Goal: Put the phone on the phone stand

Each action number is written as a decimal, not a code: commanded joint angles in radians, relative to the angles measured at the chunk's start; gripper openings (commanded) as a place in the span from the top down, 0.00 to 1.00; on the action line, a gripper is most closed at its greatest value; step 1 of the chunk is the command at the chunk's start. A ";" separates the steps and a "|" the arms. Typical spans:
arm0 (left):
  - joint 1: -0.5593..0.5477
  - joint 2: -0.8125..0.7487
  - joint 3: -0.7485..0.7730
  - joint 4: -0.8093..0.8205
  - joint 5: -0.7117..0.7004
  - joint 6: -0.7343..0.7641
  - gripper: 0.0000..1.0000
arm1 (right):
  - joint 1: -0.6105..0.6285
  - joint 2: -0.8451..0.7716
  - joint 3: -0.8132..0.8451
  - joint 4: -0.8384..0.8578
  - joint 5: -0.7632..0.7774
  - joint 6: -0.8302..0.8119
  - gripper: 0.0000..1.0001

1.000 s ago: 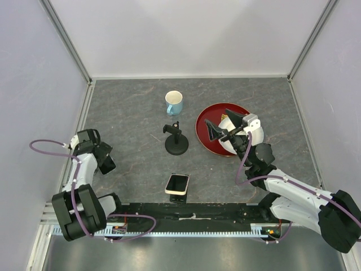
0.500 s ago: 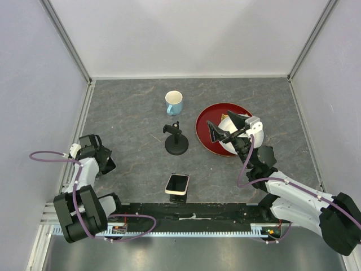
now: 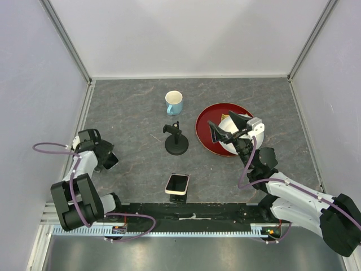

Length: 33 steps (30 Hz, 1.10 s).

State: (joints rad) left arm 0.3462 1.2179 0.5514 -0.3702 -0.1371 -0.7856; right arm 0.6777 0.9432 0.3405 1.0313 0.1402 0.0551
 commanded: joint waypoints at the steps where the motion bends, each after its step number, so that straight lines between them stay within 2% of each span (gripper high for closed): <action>1: -0.012 0.066 0.008 -0.068 0.051 0.037 0.00 | -0.004 -0.014 -0.005 0.055 0.009 -0.008 0.02; 8: -0.024 0.182 0.111 -0.137 -0.059 0.048 0.00 | -0.004 -0.014 -0.009 0.062 0.012 -0.008 0.02; 12: -0.041 0.221 0.134 -0.145 -0.061 0.045 0.00 | -0.004 -0.012 -0.011 0.067 0.010 -0.008 0.02; 17: -0.076 0.314 0.202 -0.245 -0.130 -0.015 0.00 | -0.006 -0.011 -0.012 0.069 0.012 -0.008 0.02; 23: -0.087 0.373 0.188 -0.260 -0.130 -0.107 0.00 | -0.007 -0.014 -0.015 0.070 0.021 -0.008 0.02; 26: -0.087 0.358 0.168 -0.246 -0.122 -0.138 0.05 | -0.007 -0.018 -0.017 0.072 0.021 -0.008 0.02; 29: -0.088 0.358 0.168 -0.248 -0.125 -0.144 0.16 | -0.006 -0.021 -0.021 0.076 0.027 -0.008 0.02; 31: -0.088 0.356 0.166 -0.248 -0.130 -0.144 0.28 | -0.007 -0.026 -0.024 0.079 0.032 -0.008 0.02; 32: -0.088 0.347 0.165 -0.248 -0.136 -0.144 0.35 | -0.007 -0.024 -0.026 0.081 0.035 -0.008 0.02; 33: -0.088 0.344 0.162 -0.248 -0.137 -0.144 0.51 | -0.009 -0.027 -0.026 0.081 0.038 -0.008 0.02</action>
State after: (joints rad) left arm 0.2523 1.5112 0.7933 -0.5945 -0.2722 -0.8364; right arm 0.6758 0.9348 0.3237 1.0451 0.1627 0.0551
